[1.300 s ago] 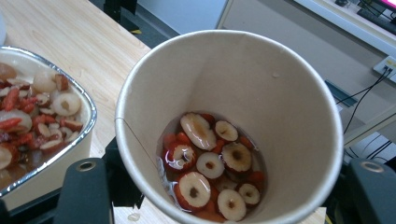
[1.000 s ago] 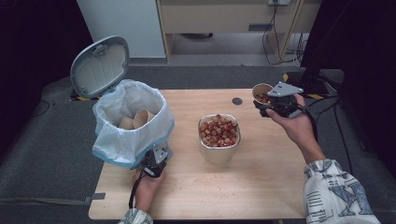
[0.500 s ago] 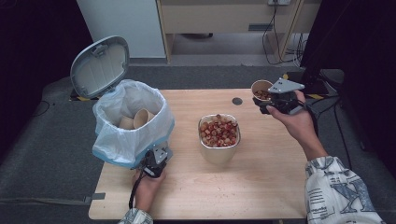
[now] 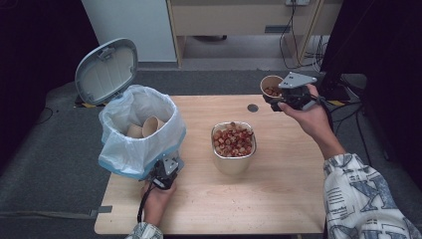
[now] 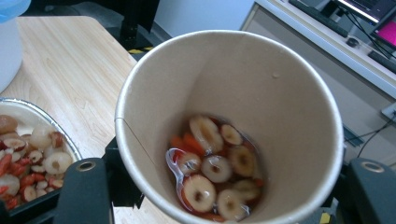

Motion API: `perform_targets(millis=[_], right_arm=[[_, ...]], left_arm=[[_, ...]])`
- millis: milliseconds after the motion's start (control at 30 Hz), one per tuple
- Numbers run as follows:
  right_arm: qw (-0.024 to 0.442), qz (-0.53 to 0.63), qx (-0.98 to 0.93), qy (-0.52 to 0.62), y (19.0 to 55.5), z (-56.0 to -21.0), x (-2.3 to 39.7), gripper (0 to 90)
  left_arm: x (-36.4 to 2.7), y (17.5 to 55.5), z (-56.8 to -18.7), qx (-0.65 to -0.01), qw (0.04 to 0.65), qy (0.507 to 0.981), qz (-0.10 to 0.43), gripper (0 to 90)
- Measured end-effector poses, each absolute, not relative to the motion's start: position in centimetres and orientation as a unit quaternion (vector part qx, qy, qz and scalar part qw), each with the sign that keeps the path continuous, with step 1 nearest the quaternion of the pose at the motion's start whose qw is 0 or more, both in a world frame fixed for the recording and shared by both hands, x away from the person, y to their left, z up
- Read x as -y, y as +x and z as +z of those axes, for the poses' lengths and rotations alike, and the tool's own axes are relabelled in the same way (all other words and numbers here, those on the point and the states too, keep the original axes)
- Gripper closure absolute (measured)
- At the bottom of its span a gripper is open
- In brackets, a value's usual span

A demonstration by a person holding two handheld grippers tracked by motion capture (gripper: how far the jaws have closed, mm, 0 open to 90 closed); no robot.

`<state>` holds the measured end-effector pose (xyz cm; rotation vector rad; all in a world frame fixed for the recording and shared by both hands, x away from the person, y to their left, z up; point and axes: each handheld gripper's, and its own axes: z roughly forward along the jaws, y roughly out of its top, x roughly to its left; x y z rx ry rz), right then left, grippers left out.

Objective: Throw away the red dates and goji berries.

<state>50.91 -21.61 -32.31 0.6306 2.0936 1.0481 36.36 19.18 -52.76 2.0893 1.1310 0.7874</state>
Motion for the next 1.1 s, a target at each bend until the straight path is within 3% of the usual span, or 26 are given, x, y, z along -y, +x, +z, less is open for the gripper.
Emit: perform_targets(millis=[533,1100], right_arm=[[0.348,0.410,-0.820,0.195,51.0,-30.5,19.2,31.7],[0.398,0.363,-0.831,0.137,49.3,-30.2,17.2,31.7]], left_arm=[[-19.0,36.1,-52.9,-0.428,0.313,0.789,0.310,89.2],[-18.9,36.1,-52.9,-0.421,0.309,0.793,0.313,89.3]])
